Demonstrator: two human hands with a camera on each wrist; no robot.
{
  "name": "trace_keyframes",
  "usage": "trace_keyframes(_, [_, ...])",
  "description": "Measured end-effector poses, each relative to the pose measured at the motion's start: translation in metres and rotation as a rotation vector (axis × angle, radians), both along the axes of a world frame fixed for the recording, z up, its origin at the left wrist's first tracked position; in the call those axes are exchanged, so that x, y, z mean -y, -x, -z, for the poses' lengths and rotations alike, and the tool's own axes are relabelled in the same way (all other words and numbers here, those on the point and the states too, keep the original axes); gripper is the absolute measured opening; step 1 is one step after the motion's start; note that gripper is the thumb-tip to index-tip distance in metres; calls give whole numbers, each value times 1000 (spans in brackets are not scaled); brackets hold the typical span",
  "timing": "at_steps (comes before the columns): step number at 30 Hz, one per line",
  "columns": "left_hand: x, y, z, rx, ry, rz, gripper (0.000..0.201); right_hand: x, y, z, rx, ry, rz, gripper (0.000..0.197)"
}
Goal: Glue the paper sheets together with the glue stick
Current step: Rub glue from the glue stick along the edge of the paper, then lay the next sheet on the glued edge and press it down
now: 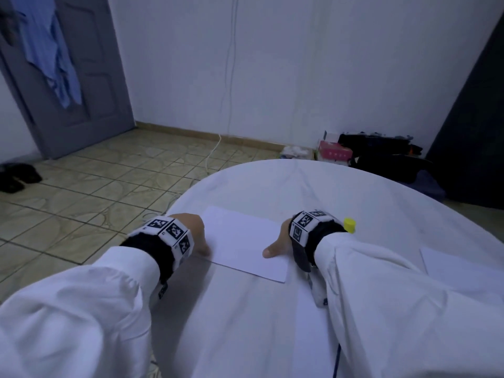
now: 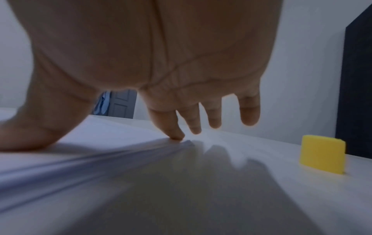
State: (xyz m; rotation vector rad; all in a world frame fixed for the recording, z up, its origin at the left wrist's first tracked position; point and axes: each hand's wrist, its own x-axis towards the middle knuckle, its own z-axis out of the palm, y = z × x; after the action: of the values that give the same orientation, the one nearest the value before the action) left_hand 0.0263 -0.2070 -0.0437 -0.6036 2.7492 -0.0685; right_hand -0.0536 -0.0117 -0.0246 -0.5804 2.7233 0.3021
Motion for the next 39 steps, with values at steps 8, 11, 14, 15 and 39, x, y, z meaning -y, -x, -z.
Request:
trace_keyframes(8, [5, 1, 1, -2, -59, -3, 34, 6, -9, -5, 11, 95, 12, 53])
trace_keyframes(11, [5, -2, 1, 10, -68, -16, 39, 10, -15, -15, 93, 300, 123, 54])
trace_keyframes(14, [1, -12, -7, 7, -103, -38, 41, 5, -26, -23, 174, 635, 226, 40])
trace_keyframes(15, [1, -15, -9, -19, -130, -29, 33, 1, -32, -27, 186, 754, 239, 28])
trace_keyframes(39, [-167, -82, -31, -260, -999, 133, 15, -260, -151, -20, 242, 1192, 697, 14])
